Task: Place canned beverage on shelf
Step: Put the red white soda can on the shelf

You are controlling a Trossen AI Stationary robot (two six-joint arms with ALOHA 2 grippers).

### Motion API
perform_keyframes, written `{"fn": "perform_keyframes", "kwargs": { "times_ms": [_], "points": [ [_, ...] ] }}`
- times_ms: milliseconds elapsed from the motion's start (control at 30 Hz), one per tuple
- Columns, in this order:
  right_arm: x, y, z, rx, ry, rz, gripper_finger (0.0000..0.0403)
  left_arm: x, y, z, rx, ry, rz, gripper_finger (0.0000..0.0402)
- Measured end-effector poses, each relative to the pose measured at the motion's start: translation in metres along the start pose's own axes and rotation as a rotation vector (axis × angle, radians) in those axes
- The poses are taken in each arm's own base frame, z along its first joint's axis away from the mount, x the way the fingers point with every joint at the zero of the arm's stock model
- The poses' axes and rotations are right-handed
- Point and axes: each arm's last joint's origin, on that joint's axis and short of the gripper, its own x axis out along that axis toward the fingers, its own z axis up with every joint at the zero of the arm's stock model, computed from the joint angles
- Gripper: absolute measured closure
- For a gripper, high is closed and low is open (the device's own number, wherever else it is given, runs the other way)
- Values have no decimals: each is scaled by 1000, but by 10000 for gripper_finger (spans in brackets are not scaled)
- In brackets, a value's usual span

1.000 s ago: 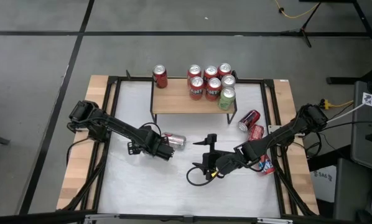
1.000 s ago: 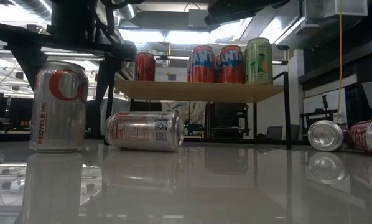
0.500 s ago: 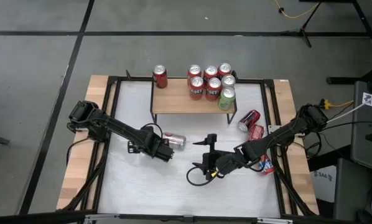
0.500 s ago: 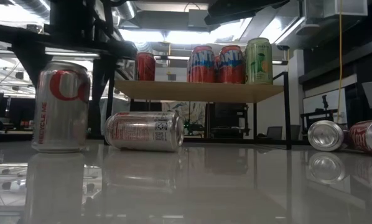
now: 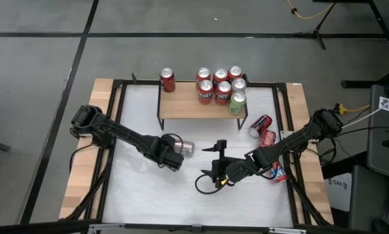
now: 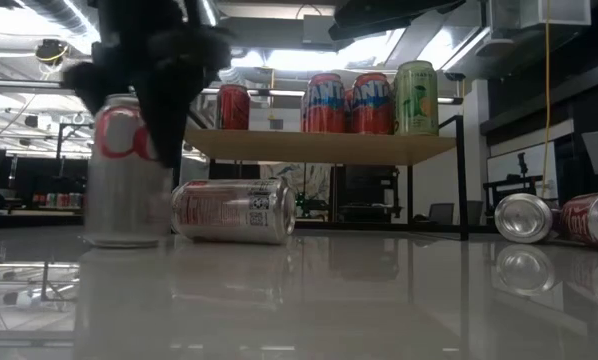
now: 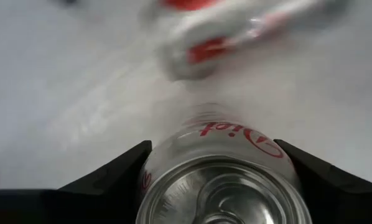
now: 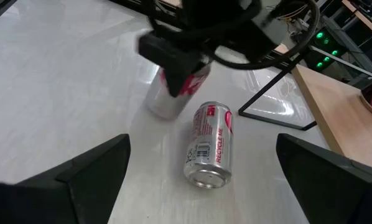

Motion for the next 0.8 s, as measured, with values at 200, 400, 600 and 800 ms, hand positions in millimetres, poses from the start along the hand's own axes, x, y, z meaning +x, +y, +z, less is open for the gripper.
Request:
{"fn": "perform_keyframes", "kwargs": {
  "times_ms": [200,400,600,800],
  "points": [
    [0,0,0,0,0,0,11,-2,-19,-5,334,-72,-162,107],
    [0,0,0,0,0,0,11,-6,-30,-14,674,-131,-242,108],
    [0,0,0,0,0,0,11,-8,-32,-27,1002,-161,-237,105],
    [0,0,0,0,0,0,11,-11,-34,-41,1323,-184,-246,99]
  ]
}}
